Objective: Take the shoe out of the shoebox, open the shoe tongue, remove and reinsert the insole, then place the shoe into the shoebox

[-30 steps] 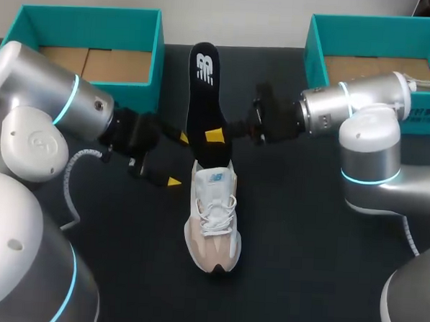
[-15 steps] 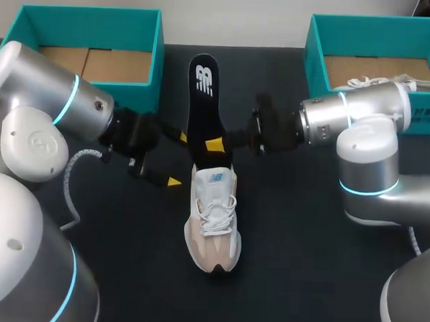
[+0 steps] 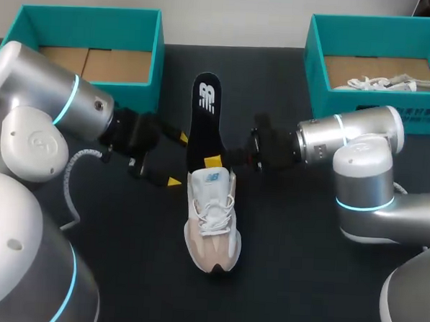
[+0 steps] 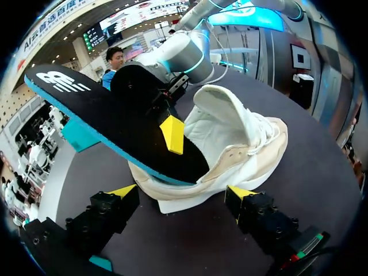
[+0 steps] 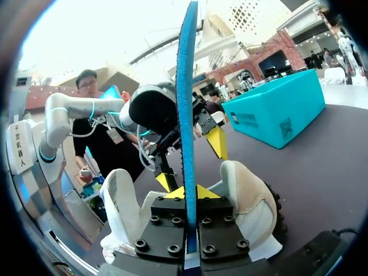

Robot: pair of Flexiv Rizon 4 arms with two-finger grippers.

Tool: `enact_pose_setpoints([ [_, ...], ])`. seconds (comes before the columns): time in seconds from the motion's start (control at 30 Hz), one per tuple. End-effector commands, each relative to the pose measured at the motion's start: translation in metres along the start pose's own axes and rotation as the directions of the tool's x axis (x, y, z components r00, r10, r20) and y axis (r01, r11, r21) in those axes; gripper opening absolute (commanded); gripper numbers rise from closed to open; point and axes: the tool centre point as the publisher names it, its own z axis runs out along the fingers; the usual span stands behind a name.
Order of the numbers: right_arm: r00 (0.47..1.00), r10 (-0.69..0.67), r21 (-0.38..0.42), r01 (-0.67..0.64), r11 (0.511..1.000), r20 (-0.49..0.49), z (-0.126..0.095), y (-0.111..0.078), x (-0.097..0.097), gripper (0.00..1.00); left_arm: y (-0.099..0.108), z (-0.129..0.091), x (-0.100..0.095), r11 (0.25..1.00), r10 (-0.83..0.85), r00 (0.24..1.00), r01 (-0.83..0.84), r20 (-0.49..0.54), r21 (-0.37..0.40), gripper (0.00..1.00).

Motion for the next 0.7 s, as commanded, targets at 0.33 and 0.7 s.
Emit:
enact_pose_setpoints([
  [0.33,0.994,0.107,0.024,-0.107,0.994,-0.007,0.002,-0.022,0.019,0.00,-0.001,0.000,0.000,1.000,0.000,1.000,0.000,-0.001,-0.005,1.00],
  [0.7,0.991,0.135,0.030,-0.136,0.990,0.017,-0.008,-0.028,0.018,0.00,-0.001,0.000,0.000,1.000,0.000,1.000,0.000,-0.001,-0.005,1.00],
])
